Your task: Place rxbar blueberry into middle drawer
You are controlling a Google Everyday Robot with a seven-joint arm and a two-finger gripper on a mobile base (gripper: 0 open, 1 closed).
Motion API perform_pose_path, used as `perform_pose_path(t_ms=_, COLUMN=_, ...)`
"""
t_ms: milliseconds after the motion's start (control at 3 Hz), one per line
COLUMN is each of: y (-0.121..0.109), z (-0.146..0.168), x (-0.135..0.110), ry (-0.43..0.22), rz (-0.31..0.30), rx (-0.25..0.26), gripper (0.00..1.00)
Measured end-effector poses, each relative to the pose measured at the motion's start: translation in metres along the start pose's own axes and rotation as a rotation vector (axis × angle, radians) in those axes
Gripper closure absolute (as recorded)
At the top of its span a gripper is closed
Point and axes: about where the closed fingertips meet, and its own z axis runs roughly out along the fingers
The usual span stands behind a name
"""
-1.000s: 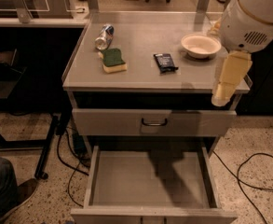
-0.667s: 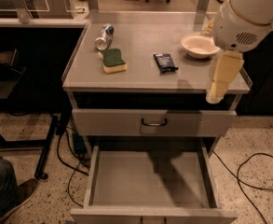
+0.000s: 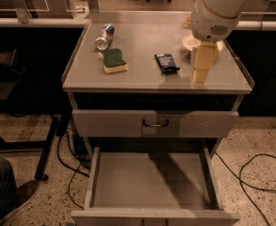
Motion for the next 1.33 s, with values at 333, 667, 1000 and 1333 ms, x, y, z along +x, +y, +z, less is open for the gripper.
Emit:
perform_pose_path(t_ms=333, y=0.000, z=0.000, x=0.000, ry=0.000, rz=0.000, rx=0.000, gripper=0.00)
perform_pose_path(t_ms=667, y=0.000, z=0.003, x=-0.001, ry=0.007, rz=-0.022, rx=-0.002, gripper=0.00)
perform_pose_path(t_ms=1000, y=-0.018, z=0.026, x=0.004, ry=0.036, rz=-0.050, rx=-0.028, gripper=0.00)
perform_pose_path(t_ms=1333, y=-0.048, z=0.059, x=0.008, ry=0.059, rz=-0.082, rx=-0.056, gripper=0.00)
